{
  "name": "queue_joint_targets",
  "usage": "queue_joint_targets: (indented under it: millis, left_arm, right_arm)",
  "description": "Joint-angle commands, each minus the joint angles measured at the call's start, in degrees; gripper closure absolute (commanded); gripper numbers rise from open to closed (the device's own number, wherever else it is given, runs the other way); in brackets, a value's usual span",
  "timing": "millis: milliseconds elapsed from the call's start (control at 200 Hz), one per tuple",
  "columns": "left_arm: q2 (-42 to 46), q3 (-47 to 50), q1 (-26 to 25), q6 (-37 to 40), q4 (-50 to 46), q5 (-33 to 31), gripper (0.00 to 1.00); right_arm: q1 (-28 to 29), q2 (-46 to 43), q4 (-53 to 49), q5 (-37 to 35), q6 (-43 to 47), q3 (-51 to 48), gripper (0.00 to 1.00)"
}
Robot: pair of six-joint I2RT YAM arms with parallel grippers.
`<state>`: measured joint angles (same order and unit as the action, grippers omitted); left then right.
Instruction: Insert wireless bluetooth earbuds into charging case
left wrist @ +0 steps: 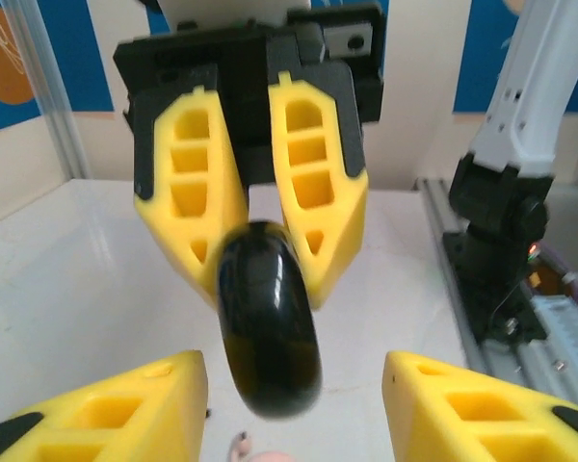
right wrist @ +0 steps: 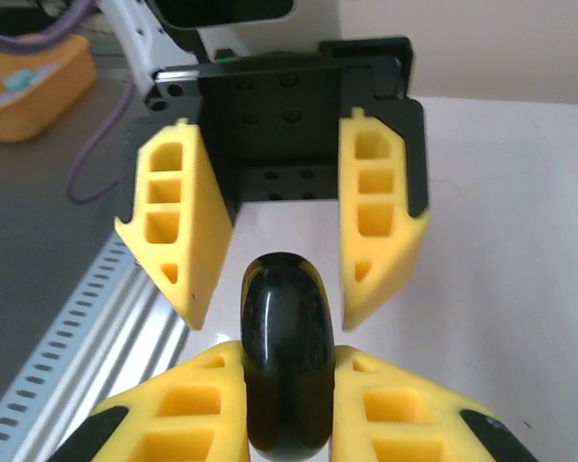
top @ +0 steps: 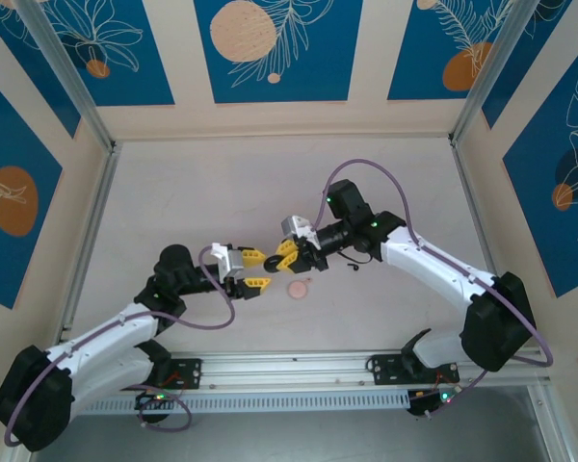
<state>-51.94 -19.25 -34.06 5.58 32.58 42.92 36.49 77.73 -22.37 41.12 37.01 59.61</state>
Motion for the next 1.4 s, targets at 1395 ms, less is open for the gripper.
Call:
queue_joint_targets:
  millis: [1395]
  left_arm:
    - [0.0, -7.1, -2.4, 14.3, -21.7, -2.4, 0.84]
  right_arm:
    - [8.8, 0.4, -5.7, -15.8, 6.9, 2.5, 0.87]
